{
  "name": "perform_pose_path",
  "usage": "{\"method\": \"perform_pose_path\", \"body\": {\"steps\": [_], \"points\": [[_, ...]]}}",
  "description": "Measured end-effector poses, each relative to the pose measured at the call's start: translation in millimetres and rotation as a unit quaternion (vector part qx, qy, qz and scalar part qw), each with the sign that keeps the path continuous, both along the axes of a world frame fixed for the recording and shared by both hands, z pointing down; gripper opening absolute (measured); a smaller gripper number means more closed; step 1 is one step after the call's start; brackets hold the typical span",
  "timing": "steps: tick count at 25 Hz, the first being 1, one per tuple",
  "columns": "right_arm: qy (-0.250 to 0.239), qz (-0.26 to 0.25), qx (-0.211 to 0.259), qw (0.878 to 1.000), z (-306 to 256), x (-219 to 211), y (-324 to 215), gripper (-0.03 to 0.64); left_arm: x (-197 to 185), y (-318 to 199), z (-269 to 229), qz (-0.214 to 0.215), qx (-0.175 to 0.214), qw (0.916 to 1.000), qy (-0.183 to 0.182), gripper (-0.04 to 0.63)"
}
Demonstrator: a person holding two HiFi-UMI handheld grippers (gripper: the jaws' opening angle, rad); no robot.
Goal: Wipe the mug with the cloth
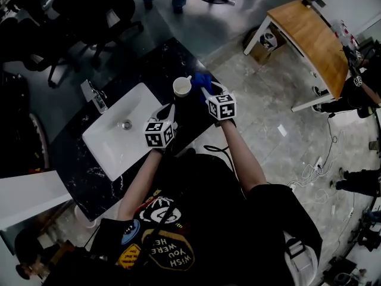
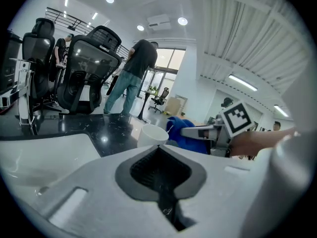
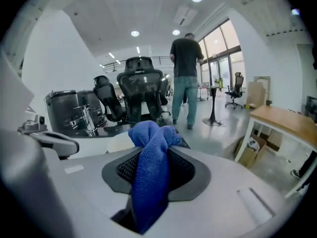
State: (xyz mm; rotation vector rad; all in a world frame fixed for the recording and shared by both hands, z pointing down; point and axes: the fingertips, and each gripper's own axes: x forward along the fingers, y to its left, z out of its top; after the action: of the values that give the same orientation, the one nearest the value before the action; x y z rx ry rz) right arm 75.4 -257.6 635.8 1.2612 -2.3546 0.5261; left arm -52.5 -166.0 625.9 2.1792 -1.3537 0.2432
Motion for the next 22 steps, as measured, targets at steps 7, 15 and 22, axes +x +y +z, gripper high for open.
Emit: {"method": "perform_pose_path", "body": {"steps": [7, 15, 22], "points": [[0.056, -0.225, -0.071, 0.970, 41, -68, 89, 0.124, 3, 2, 1, 0.009, -0.004, 0.9999, -0.002, 0.003], [0.005, -0.028, -0.033, 0.999, 22, -11, 50, 0.246, -1, 6, 0, 0.011, -0.005, 0.9999, 0.000, 0.003], [-0.083, 0.014, 0.038, 0.996, -28, -13, 73, 0.109, -11, 23, -17, 0.015, 0.004, 0.9997, 0.019, 0.003]]}}
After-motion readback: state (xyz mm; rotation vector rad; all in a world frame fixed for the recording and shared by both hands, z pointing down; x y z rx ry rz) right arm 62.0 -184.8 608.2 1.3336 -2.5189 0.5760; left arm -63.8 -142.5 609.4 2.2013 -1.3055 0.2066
